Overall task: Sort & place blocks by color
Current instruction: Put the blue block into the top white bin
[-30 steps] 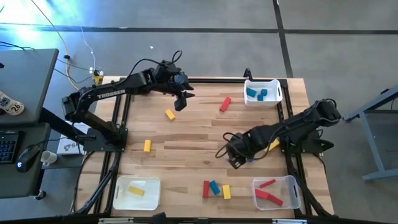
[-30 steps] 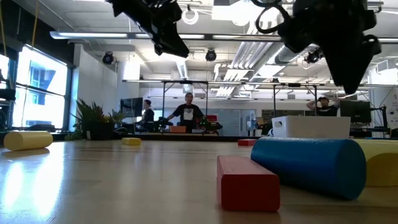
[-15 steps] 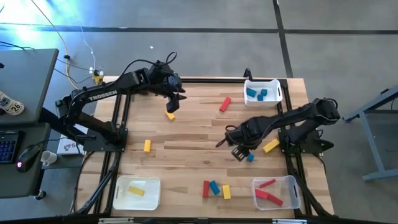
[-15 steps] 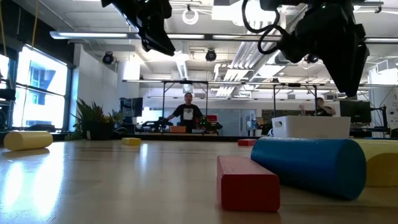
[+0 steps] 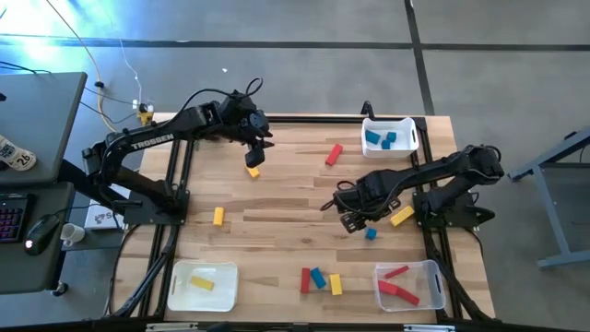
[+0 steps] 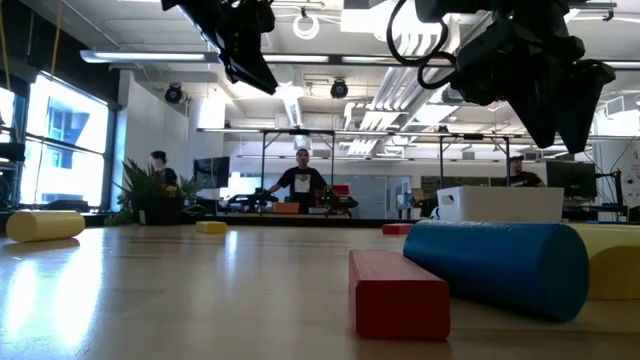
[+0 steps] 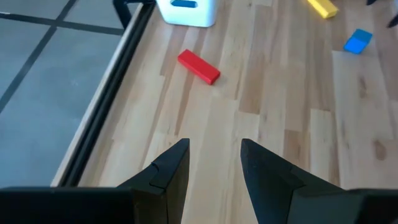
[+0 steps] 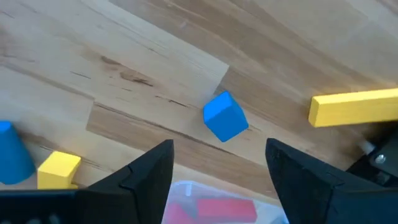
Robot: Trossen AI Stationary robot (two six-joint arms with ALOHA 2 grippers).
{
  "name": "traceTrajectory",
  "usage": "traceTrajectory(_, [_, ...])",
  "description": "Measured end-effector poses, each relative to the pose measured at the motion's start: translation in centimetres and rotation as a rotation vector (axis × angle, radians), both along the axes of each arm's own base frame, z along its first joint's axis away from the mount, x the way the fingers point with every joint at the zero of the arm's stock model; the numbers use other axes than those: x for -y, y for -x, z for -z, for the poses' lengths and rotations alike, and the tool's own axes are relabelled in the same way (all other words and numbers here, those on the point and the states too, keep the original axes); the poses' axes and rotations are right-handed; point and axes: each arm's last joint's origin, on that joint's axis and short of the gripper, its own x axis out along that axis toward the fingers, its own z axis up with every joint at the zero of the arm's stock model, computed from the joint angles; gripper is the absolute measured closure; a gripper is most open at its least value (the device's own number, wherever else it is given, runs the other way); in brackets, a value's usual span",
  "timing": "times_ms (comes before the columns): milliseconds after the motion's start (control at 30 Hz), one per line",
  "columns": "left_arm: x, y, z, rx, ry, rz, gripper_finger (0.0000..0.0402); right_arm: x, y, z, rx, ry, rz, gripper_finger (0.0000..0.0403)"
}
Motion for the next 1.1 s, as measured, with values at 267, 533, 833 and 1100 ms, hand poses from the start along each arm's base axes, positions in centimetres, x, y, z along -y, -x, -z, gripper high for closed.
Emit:
traceTrajectory(267, [0.0, 0.0, 0.0, -0.011, -0.024, 0.01, 0.0268, -0.7, 0.0, 0.0, 0.062, 0.051, -0.299, 0.0162])
traceTrajectory(533, [0.0, 0.0, 0.0, -0.012, -0.024, 0.01, 0.0268, -1.4, 0.9, 3.3, 0.053, -0.003, -0.286, 0.0162])
traceTrajectory(833, [0.0, 0.0, 0.0, -0.011, -0.023, 0.009, 0.0268, -1.7, 1.7, 5.3, 0.059, -0.066, -0.344, 0.0162])
traceTrajectory(1100, [-0.1, 0.1, 0.0, -0.025, -0.042, -0.023, 0.0268, -1.8, 2.1, 6.5, 0.071, -0.05, -0.359, 0.0162])
